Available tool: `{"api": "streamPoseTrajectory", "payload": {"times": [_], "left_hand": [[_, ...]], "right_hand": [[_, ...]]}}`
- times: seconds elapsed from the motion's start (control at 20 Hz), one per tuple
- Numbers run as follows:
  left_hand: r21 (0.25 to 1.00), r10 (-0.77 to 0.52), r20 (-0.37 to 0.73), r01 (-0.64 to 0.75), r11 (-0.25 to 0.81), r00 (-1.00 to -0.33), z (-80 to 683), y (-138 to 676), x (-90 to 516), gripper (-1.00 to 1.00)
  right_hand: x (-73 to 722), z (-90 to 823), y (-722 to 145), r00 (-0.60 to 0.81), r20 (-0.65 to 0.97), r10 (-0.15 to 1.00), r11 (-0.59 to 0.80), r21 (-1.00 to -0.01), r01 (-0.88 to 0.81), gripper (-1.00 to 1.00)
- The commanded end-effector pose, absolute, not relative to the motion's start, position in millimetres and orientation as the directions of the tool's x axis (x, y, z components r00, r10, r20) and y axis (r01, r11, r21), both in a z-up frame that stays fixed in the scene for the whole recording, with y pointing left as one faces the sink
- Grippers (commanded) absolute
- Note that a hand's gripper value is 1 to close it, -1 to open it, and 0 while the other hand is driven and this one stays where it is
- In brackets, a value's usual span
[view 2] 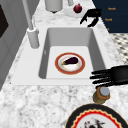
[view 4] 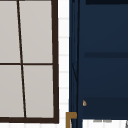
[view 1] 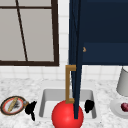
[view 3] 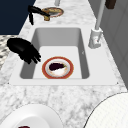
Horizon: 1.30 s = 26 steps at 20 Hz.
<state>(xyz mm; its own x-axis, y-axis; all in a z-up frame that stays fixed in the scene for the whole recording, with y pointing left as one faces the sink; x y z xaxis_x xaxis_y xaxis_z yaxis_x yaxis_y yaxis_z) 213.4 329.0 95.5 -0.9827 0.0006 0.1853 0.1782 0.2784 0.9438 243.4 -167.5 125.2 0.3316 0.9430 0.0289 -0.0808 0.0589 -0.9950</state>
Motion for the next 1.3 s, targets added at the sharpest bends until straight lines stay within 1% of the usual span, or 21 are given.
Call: {"api": "streamPoseTrajectory", "payload": {"times": [0.0, 0.15, 0.3, 0.4, 0.55, 0.9, 1.0, 1.25], "left_hand": [[0.940, -0.032, 0.186, 0.168, 0.298, -0.982, 106.2, 334.1, 205.9, -1.00], [0.946, -0.021, 0.162, 0.149, 0.288, -0.987, 95.3, 331.9, 194.3, -1.00], [0.952, -0.025, 0.100, 0.088, 0.292, -0.995, 93.4, 330.1, 173.2, -1.00], [0.955, -0.036, 0.032, 0.020, 0.296, -0.999, 93.0, 329.3, 192.1, -1.00], [0.954, -0.037, 0.030, 0.018, 0.298, -0.999, 92.5, 326.0, 191.8, -1.00], [0.970, -0.034, 0.003, -0.005, 0.242, -0.999, 107.6, 311.8, 178.4, -1.00], [0.973, -0.039, -0.016, -0.025, 0.229, -0.999, 110.4, 310.6, 175.2, -1.00], [0.971, -0.046, -0.107, -0.115, 0.210, -0.993, 111.2, 306.2, 166.5, -1.00]], "right_hand": [[243.4, 125.2, -167.5, 0.332, 0.029, 0.943, 0.059, -0.995, -0.081, 0.00], [243.4, 125.2, -167.5, 0.332, 0.029, 0.943, 0.059, -0.995, -0.081, 0.00], [243.4, 125.2, -167.5, 0.332, 0.029, 0.943, 0.059, -0.995, -0.081, 0.00], [243.4, 125.2, -167.5, 0.332, 0.029, 0.943, 0.059, -0.995, -0.081, 0.00], [243.4, 125.2, -167.5, 0.332, 0.029, 0.943, 0.059, -0.995, -0.081, 0.00], [243.4, 125.2, -167.5, 0.332, 0.029, 0.943, 0.059, -0.995, -0.081, 0.00], [243.4, 125.2, -167.5, 0.332, 0.029, 0.943, 0.059, -0.995, -0.081, 0.00], [243.4, 125.2, -167.5, 0.332, 0.029, 0.943, 0.059, -0.995, -0.081, 0.00]]}}
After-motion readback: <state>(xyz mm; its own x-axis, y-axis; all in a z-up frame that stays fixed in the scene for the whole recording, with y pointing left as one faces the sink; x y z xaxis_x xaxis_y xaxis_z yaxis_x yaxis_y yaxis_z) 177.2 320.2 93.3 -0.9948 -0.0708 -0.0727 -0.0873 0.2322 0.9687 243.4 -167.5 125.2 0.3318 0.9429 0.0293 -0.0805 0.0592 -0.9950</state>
